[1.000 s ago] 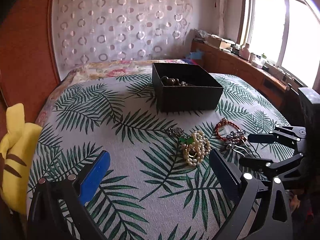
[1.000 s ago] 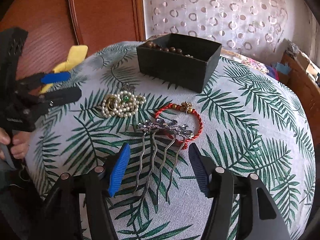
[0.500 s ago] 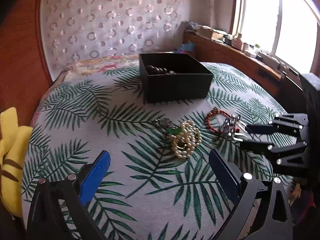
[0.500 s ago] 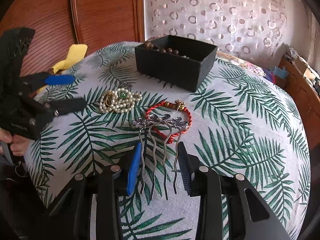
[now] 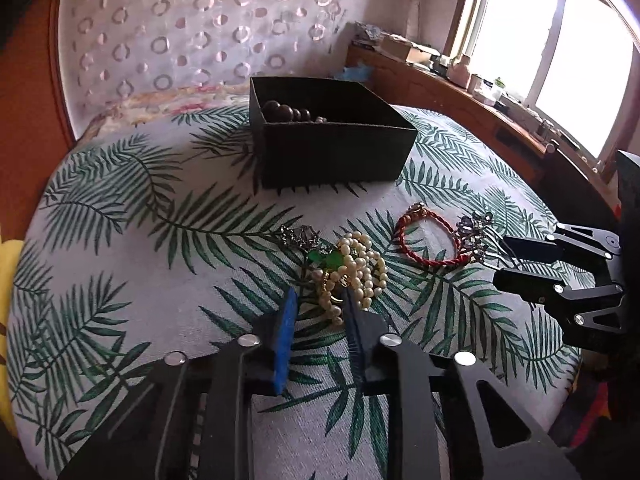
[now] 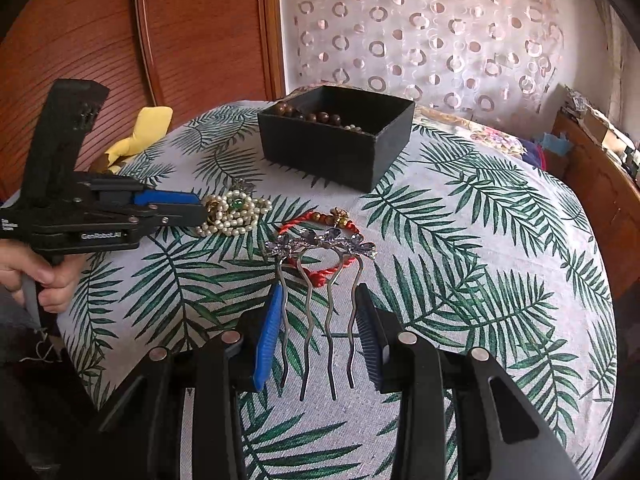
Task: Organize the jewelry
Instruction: 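Grasp and lift the pearl strand with the left tool while the right tool grasps the hair comb, then carry the pearl strand into the black box with the left tool while the right tool drops the comb in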
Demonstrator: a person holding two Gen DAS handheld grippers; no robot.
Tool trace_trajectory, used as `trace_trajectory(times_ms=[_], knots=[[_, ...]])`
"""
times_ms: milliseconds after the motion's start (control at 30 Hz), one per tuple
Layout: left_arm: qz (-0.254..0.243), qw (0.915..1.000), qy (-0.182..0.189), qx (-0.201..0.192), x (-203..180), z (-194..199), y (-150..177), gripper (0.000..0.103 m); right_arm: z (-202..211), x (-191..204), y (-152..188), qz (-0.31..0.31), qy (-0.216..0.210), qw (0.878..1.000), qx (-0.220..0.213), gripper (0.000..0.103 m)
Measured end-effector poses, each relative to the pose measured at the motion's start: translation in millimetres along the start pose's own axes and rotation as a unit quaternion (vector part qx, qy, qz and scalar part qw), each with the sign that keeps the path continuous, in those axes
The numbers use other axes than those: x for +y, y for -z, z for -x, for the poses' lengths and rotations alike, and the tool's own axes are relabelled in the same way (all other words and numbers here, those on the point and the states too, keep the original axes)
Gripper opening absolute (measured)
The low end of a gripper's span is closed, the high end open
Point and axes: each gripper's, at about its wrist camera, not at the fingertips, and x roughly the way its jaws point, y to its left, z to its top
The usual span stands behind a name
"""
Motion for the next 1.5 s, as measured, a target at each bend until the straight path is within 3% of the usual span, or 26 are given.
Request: trace_trajectory(times_ms=[67,333,800,1500], knots=[[0.0,1.0,0.007,-0.004,-1.1,0.4,-0.5,0.004,-0.3,0.1,0.5,0.0,0.0,1.0,0.0,0.039],[-0.009,0.9989,0.013,-0.044,-9.6,25.6,-7.3,0.004,1.9,0.8,-0.8,-0.002,-0.004,1.0,-0.006,0.039],[-0.032,0.9913,0.009,-0.127,-24.1,87.4,-60.5,0.004,21.8,2.9,-27.3,0.005,-0.008,0.999,-0.043,0.039],[-0.06,0.979,-0.008,-0.195,-40.5,132.6,-133.8,0.004,50.1,-3.6,-73.0,0.011,-0.002,0.995,-0.096,0.039]])
